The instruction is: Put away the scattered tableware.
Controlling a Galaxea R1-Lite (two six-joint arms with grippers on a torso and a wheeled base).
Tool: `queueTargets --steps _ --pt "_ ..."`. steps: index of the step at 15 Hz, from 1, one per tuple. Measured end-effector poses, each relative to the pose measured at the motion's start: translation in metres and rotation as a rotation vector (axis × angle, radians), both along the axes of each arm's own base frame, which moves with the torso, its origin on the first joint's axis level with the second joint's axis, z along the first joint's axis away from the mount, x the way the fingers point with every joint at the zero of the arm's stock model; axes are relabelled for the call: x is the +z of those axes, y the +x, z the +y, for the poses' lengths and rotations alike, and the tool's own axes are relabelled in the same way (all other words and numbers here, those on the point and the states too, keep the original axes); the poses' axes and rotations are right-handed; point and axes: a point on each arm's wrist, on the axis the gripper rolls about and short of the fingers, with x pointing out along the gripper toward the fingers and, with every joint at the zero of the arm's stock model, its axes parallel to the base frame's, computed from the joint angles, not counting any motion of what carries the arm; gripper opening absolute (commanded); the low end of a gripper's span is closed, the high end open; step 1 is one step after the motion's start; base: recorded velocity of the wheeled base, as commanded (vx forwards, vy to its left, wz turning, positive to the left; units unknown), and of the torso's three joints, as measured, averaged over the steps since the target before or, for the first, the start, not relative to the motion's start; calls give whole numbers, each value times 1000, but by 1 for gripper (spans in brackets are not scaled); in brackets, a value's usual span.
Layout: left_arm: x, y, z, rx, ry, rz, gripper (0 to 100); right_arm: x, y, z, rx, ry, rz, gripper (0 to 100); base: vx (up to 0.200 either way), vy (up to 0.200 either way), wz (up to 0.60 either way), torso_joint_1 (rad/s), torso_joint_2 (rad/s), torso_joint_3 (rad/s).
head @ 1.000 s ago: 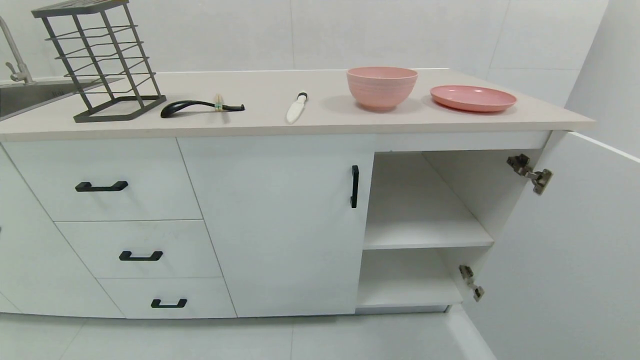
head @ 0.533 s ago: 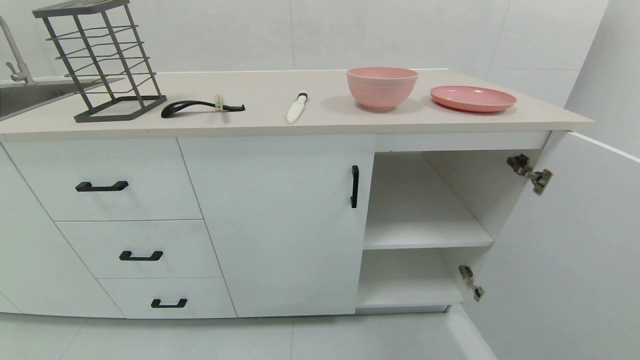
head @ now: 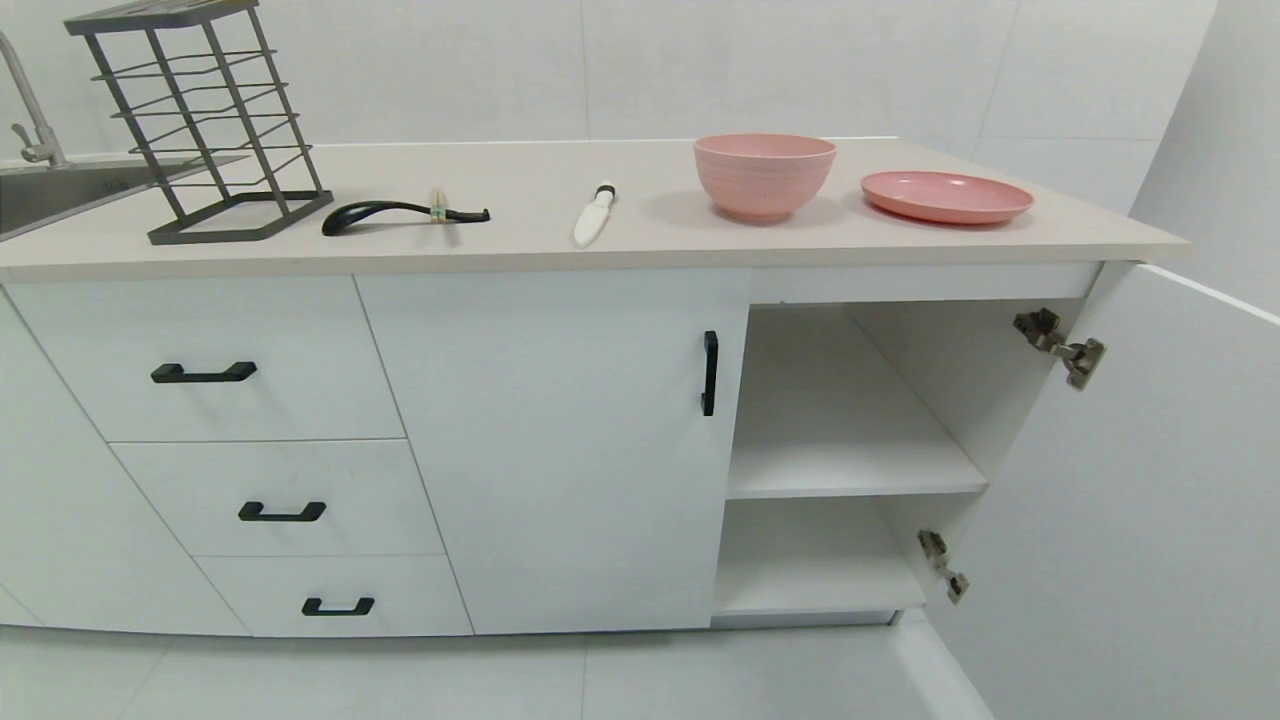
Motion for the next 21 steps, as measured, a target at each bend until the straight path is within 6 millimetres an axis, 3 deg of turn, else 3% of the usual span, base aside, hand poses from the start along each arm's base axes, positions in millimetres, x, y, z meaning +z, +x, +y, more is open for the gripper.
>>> queueTargets --steps 6,9,11,16,21 --pt "-2 -4 -1 13 -1 -53 100 -1 1 -3 -151 28 13 100 0 0 0 0 0 0" --pt "-2 -4 -1 10 3 -55 100 -7 1 -7 -335 119 86 100 0 0 0 0 0 0" --pt "-2 -4 -1 13 -3 -55 100 -7 1 -8 -339 133 92 100 0 0 0 0 0 0" --pt "-2 -4 0 18 -11 -53 100 -7 1 -8 -340 136 91 100 0 -200 0 4 3 0" --pt "-2 -4 0 19 -15 -54 100 -7 1 -8 -340 136 92 100 0 0 -120 0 0 0"
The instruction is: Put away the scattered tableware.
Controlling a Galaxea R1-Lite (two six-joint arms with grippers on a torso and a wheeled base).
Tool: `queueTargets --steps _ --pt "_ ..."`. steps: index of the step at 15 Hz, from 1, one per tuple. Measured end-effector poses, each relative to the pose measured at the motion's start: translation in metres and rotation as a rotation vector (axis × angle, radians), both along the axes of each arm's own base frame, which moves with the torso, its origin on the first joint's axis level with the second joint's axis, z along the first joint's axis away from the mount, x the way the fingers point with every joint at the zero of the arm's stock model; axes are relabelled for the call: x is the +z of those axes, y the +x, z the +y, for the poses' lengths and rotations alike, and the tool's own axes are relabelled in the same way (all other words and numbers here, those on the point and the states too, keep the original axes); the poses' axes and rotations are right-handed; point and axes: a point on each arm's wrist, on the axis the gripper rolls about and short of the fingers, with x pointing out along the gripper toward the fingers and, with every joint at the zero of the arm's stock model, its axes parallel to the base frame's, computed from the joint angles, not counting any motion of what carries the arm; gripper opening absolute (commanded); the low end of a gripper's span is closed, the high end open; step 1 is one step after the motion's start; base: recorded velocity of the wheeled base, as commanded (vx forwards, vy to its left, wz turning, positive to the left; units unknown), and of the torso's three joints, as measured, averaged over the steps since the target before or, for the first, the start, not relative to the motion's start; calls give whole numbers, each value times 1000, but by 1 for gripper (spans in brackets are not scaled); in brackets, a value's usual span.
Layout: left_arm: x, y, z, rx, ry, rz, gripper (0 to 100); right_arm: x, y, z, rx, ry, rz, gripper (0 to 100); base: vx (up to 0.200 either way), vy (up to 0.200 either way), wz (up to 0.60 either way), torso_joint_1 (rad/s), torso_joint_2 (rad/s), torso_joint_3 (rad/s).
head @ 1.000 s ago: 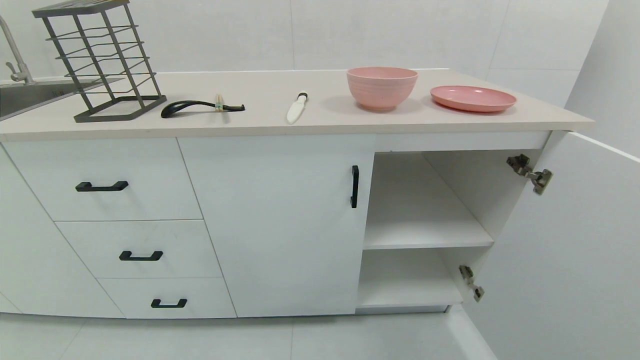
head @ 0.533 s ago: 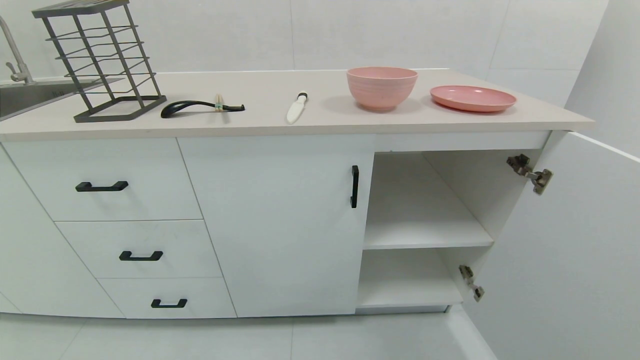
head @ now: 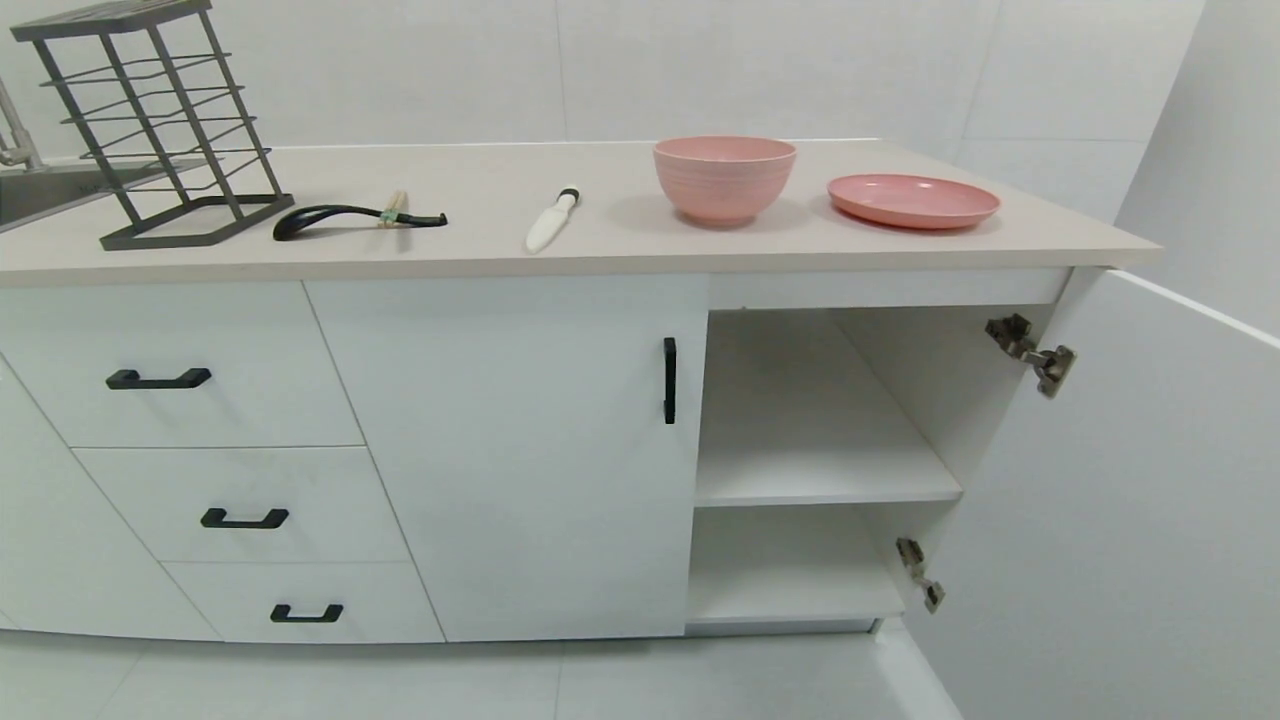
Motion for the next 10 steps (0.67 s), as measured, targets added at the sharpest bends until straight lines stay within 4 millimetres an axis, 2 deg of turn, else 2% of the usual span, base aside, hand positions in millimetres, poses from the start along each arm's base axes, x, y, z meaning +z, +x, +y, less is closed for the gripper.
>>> queueTargets --steps 2,7,10 --pt "0 0 0 1 -1 -1 100 0 0 0 0 -1 1 100 0 0 -600 5 0 7" --pt "0 0 0 6 -17 -2 100 0 0 0 0 -2 0 100 0 0 0 0 0 0" --pt "0 0 0 6 -12 -1 100 0 0 0 0 -1 0 100 200 0 0 1 1 5"
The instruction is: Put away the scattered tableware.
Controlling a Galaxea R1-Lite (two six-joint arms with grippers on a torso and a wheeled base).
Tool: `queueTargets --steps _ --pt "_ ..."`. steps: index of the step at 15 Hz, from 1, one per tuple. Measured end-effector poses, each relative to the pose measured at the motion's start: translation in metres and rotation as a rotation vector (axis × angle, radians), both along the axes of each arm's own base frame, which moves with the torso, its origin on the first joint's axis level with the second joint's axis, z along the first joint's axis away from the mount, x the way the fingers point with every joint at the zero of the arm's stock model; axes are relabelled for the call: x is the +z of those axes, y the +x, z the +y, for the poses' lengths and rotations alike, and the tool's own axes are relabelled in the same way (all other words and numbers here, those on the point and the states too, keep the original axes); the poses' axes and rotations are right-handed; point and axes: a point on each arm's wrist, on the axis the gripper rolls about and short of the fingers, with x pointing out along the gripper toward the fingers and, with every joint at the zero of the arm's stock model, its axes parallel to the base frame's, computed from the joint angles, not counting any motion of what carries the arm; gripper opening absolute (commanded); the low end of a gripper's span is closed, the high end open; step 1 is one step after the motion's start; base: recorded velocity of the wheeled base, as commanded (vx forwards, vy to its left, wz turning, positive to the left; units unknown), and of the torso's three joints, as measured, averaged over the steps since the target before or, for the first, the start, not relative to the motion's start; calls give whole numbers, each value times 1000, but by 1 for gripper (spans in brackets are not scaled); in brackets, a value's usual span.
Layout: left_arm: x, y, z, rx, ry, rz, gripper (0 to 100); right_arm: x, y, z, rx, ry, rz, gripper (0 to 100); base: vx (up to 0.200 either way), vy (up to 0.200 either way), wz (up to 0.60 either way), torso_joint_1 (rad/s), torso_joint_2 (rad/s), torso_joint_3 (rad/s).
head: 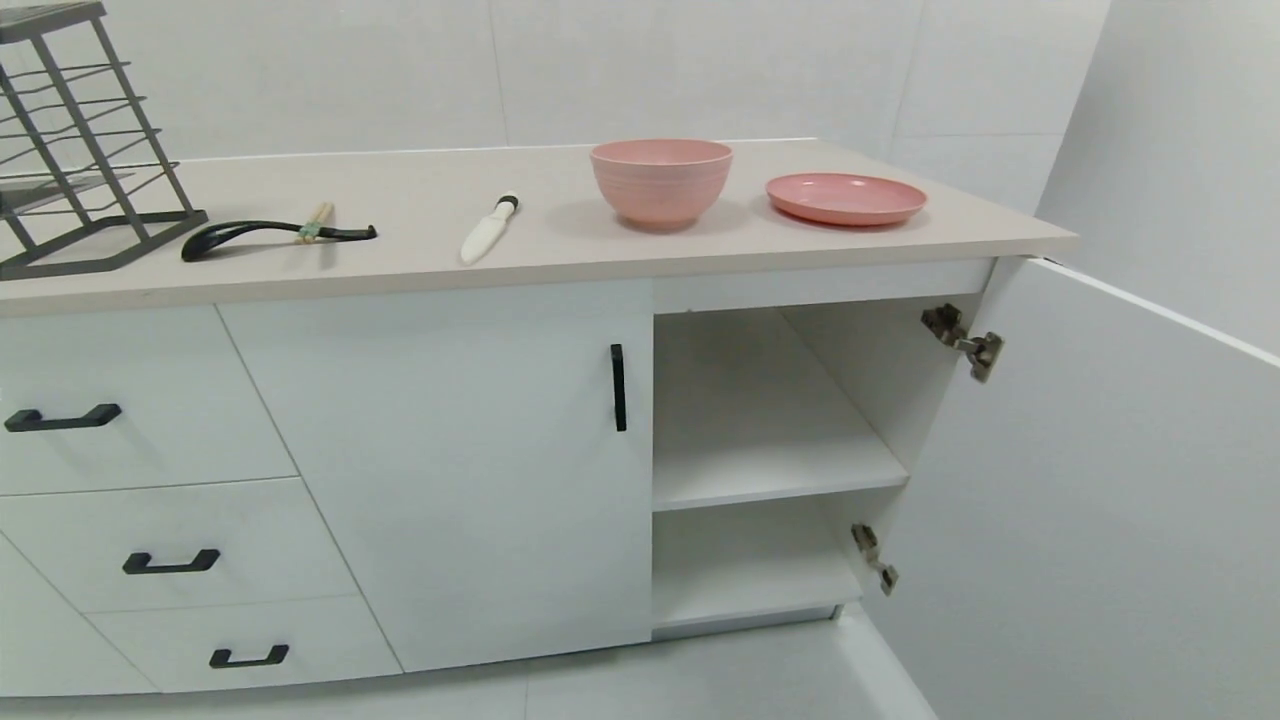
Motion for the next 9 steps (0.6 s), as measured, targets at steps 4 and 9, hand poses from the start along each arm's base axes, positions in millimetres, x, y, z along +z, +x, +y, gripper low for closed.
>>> queueTargets --steps 4,9 --pt "0 0 0 -1 -3 1 100 0 0 0 0 -2 0 100 200 0 0 4 1 1" --pt "0 0 0 -1 -3 0 100 0 0 0 0 -2 0 100 0 0 0 94 -63 -36"
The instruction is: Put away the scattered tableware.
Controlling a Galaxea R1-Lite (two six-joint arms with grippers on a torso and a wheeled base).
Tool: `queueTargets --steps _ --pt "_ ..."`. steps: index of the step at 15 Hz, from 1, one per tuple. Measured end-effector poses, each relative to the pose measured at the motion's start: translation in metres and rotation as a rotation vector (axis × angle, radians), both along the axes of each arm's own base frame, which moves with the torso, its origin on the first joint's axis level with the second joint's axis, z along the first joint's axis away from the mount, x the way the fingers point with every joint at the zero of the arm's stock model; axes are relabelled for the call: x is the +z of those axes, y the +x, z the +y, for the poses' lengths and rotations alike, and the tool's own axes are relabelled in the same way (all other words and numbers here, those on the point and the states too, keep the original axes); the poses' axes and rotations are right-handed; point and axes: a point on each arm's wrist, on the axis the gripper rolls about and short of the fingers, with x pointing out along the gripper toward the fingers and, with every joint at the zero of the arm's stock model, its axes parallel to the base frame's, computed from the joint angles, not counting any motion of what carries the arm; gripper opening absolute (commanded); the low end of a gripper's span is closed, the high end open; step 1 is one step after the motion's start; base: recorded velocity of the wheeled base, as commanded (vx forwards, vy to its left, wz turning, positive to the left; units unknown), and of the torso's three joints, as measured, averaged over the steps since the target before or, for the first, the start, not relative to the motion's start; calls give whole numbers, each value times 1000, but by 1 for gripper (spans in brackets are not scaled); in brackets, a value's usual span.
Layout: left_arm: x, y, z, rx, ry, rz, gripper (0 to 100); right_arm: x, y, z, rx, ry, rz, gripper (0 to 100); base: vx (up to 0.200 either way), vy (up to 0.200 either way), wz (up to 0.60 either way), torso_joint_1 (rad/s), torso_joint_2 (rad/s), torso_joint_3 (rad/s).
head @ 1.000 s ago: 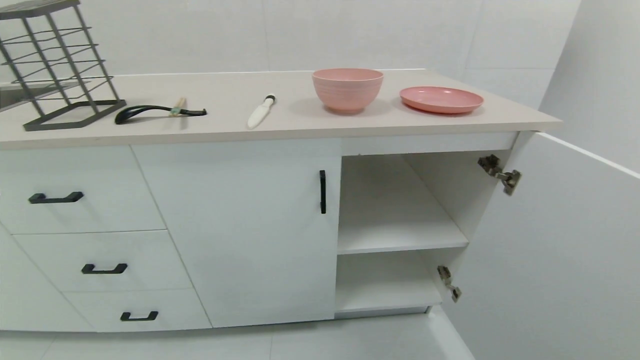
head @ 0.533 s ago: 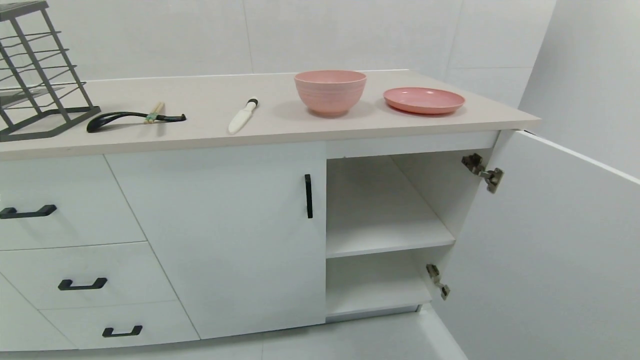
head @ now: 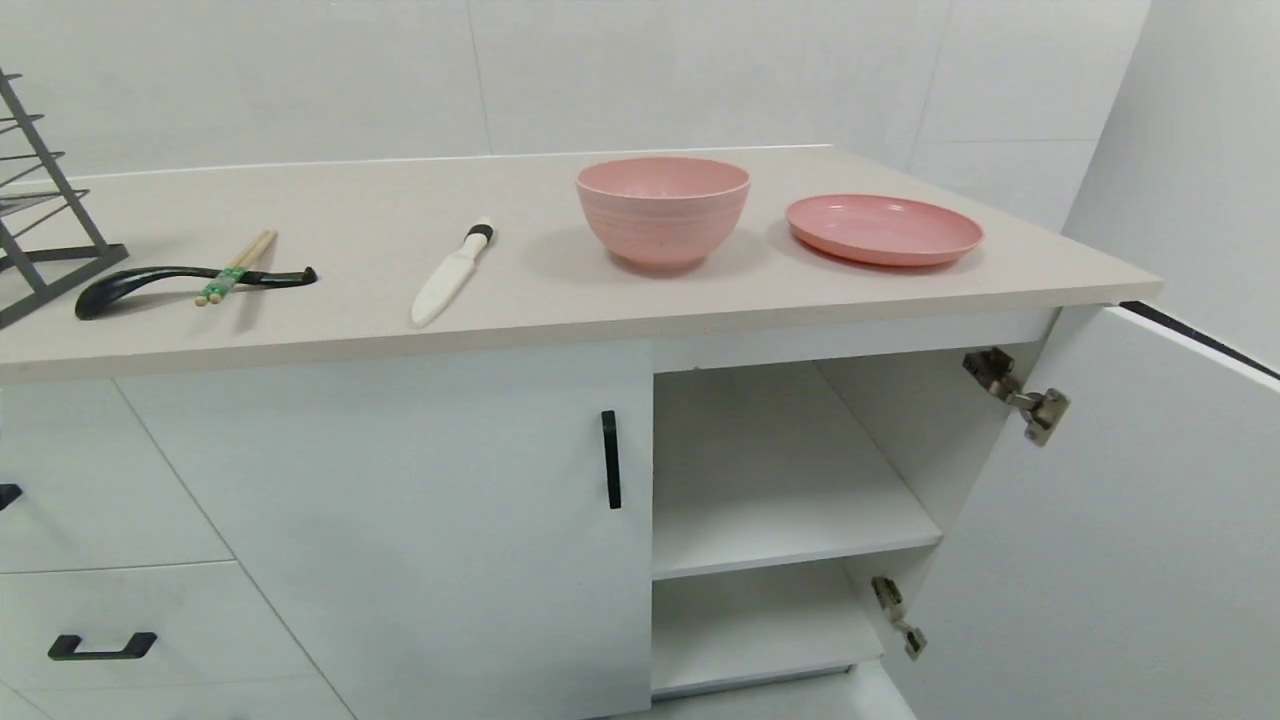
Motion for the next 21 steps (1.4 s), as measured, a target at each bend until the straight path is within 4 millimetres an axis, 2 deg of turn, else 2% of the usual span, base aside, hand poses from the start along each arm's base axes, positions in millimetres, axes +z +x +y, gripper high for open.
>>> queueTargets --steps 3,13,21 --pt "0 0 0 0 0 1 100 0 0 0 0 0 0 100 0 0 0 246 -188 -178" --pt "0 0 0 0 0 1 100 0 0 0 0 0 0 100 0 0 0 182 -546 -203" --pt "0 0 0 0 -1 1 100 0 0 0 0 1 0 100 0 0 0 323 -497 -234"
